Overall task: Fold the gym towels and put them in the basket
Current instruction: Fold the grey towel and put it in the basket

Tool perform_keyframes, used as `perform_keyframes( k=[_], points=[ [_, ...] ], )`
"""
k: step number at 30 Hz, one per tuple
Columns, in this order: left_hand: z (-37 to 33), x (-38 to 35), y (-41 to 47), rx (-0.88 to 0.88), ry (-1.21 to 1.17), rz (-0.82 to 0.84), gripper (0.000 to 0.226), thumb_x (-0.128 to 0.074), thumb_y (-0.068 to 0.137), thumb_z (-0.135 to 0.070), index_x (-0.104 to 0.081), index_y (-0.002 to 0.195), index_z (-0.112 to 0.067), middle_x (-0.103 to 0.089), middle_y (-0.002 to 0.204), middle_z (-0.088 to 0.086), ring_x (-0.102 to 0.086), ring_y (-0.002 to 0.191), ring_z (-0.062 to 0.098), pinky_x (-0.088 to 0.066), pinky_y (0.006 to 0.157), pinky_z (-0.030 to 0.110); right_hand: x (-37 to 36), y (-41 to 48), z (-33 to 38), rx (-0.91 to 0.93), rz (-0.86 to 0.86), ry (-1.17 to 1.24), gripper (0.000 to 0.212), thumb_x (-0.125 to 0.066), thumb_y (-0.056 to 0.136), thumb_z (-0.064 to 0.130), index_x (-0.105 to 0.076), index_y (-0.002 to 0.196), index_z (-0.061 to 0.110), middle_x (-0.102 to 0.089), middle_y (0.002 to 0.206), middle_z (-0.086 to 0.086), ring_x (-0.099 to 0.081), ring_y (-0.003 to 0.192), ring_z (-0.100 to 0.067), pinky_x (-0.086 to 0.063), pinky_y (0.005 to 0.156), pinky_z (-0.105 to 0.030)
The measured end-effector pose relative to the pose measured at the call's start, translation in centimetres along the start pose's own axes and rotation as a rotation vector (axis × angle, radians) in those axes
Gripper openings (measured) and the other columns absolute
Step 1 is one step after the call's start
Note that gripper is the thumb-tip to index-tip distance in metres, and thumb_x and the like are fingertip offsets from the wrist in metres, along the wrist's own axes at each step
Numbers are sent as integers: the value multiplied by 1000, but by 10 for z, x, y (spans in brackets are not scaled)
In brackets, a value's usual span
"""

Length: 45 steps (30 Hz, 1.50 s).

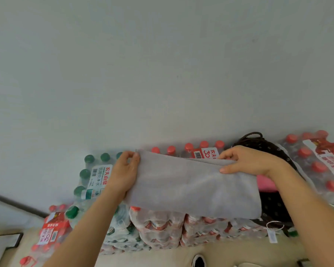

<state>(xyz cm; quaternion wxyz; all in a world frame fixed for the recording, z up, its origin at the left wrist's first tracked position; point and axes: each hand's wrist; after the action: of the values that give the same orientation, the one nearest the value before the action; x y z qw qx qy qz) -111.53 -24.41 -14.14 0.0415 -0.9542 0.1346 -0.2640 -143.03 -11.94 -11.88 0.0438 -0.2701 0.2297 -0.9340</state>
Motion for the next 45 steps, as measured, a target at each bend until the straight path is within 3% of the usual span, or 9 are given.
perform_keyframes(
  k=[2, 6, 13, 17, 23, 28, 31, 35, 45],
  points=[
    [30, -19, 4, 82, 113, -36, 26, -42, 99, -37, -55, 102, -15, -59, 97, 3, -55, 95, 27, -36, 73, 32, 0, 32, -8, -70, -63, -225, 47, -80, 73, 37, -67, 116, 21, -64, 115, 5, -60, 105, -12, -45, 97, -30],
    [55, -33, 17, 116, 309, -133, 27, -36, 101, -36, -49, 105, -11, -62, 99, 13, -58, 93, 35, -39, 74, 37, -17, 77, -12, -28, -215, -337, 38, -79, 76, 32, -67, 110, 22, -58, 109, 2, -56, 99, -15, -41, 79, -25],
    [68, -37, 32, 98, 481, -219, 22, -34, 101, -33, -43, 100, -13, -61, 91, 13, -55, 78, 32, -45, 70, 43, -29, 88, -35, 198, -507, -505, 43, -65, 86, 37, -56, 126, 23, -53, 116, -1, -50, 109, -22, -47, 88, -41],
    [69, -37, 35, -127, 655, -314, 36, -55, 84, -5, -53, 119, -8, -54, 109, 17, -50, 95, 38, -42, 78, 46, -26, 76, -37, 218, -294, -629, 44, -55, 88, 50, -55, 127, 30, -51, 124, 6, -44, 115, -19, -42, 94, -44],
    [17, -86, 43, -574, 813, 171, 41, -44, 75, -29, -66, 110, -27, -61, 112, 0, -55, 102, 28, -46, 84, 41, -14, 85, -19, 158, -155, -752, 33, -60, 80, 53, -58, 108, 36, -55, 110, 10, -49, 105, -15, -38, 78, -34],
    [4, -106, 49, -416, 967, 298, 46, -42, 80, -53, -52, 122, -38, -51, 120, -8, -41, 117, 18, -24, 100, 43, -4, 92, -15, 52, 52, -660, 24, -68, 77, 50, -64, 92, 31, -62, 89, 10, -58, 85, -11, -48, 77, -32],
    [5, -95, 56, -390, 1014, 313, 52, -38, 71, -62, -57, 110, -34, -51, 112, -8, -42, 114, 18, -26, 96, 43, -1, 90, -19, 87, -1, -381, 15, -74, 77, 32, -60, 72, 29, -60, 74, 9, -56, 70, -9, -45, 66, -29],
    [11, -66, 62, -290, 1098, 372, 41, -47, 70, -62, -54, 98, -33, -50, 106, -12, -45, 110, 17, -30, 97, 44, -11, 81, -29, 97, -109, 32, 9, -70, 83, 19, -62, 81, 20, -63, 79, 6, -59, 74, -9, -48, 71, -31],
    [28, -21, 70, -64, 862, 291, 13, -57, 88, -45, -60, 95, -35, -57, 92, -12, -56, 97, 19, -38, 92, 38, -56, 88, -42, 14, -541, -289, 16, -44, 99, 31, -48, 103, 16, -67, 93, -10, -61, 88, -34, -49, 69, -40]
  ],
)
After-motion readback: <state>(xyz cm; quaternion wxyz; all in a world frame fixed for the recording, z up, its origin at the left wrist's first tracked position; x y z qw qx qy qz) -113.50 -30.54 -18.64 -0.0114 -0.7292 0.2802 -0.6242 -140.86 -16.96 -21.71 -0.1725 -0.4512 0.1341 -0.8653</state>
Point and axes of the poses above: each hand's wrist, its own y-axis towards the middle knuckle, its own x-axis out of the back of the hand, z = x × y
